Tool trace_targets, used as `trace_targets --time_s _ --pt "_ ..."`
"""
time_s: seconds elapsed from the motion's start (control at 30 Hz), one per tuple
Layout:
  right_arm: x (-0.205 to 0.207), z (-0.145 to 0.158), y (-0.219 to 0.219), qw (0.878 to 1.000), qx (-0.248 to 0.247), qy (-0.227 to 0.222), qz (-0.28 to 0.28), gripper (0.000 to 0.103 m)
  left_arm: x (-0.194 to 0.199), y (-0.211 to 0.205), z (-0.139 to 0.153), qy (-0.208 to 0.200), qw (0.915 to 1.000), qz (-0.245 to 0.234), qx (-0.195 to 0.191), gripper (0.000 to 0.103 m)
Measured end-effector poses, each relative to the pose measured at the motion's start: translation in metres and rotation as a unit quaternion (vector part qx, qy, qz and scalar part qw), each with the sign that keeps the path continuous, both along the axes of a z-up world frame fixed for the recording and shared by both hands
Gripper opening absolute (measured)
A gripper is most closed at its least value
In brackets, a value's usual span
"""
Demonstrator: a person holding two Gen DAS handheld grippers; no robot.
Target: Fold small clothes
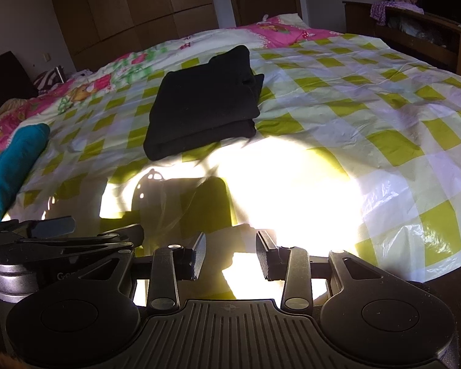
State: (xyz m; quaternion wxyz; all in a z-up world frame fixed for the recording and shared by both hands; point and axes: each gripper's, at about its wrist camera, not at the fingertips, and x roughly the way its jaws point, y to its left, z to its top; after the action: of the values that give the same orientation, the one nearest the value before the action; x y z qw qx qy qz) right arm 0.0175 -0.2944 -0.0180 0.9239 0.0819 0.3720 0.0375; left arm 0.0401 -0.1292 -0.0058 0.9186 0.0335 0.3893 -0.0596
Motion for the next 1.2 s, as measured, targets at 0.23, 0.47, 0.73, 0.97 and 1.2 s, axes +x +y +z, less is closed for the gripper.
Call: trace_targets --time_s 0.23,0.47,0.73,0.97,1.2 --pt "0.011 -0.006 0.0 1.0 0.011 0.017 0.003 0.036 0.011 0.0 -0.006 0.019 0.9996 0.021 0.007 0.097" --pt "0.026 -0.011 0.005 1.0 0.006 0.017 0.015 0.036 0.029 0.003 -0.006 0.035 0.9983 0.045 0.015 0.097" --pt "0.032 -0.018 -0.003 0.998 0.047 0.031 0.006 0.036 0.037 0.002 -0.004 0.041 0.9975 0.056 0.015 0.097" --pt "0.034 -0.021 -0.004 0.998 0.055 0.039 0.01 0.036 0.038 0.001 -0.004 0.045 0.9965 0.065 0.028 0.097" --pt "0.034 -0.021 -0.001 0.998 0.041 0.037 0.012 0.036 0.037 0.001 -0.005 0.048 0.9956 0.071 0.036 0.097"
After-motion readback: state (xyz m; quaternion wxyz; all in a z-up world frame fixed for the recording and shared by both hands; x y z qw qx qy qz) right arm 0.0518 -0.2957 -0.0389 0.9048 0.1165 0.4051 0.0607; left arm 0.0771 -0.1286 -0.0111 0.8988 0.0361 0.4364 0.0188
